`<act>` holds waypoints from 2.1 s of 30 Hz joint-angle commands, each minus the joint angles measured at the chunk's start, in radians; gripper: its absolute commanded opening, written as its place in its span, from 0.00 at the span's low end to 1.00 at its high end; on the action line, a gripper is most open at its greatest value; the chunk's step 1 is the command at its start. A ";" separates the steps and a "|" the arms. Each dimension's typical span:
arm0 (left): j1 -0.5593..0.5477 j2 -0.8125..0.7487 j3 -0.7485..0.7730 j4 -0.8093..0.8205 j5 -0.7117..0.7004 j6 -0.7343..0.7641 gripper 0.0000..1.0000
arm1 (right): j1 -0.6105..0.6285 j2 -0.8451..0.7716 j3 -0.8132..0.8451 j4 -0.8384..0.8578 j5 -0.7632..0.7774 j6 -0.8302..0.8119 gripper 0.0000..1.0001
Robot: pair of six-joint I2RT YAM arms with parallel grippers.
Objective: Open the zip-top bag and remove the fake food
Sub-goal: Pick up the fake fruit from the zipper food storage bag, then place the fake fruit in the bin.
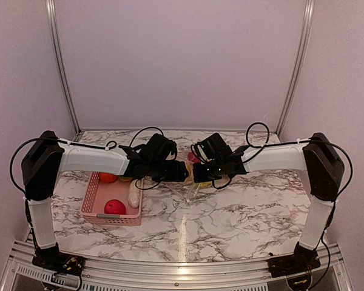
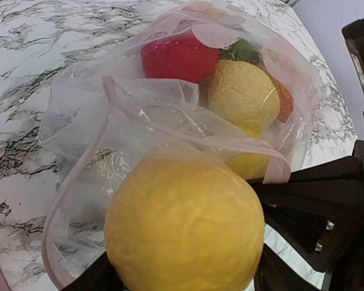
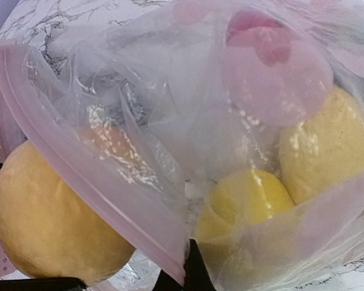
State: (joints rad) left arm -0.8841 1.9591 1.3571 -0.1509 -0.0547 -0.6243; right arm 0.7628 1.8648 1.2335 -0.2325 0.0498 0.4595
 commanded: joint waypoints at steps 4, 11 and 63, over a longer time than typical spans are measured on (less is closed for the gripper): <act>-0.005 -0.070 -0.049 0.038 0.074 -0.004 0.61 | -0.010 0.015 0.039 0.004 -0.007 -0.011 0.00; -0.006 -0.124 -0.081 0.050 0.098 -0.005 0.61 | -0.010 0.009 0.039 0.004 -0.010 -0.012 0.00; 0.235 -0.489 -0.561 -0.141 -0.193 -0.156 0.62 | -0.004 -0.105 0.063 -0.023 -0.039 -0.042 0.00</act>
State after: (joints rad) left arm -0.6571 1.4502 0.8082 -0.3264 -0.2687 -0.7990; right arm 0.7628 1.8000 1.2598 -0.2451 0.0086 0.4297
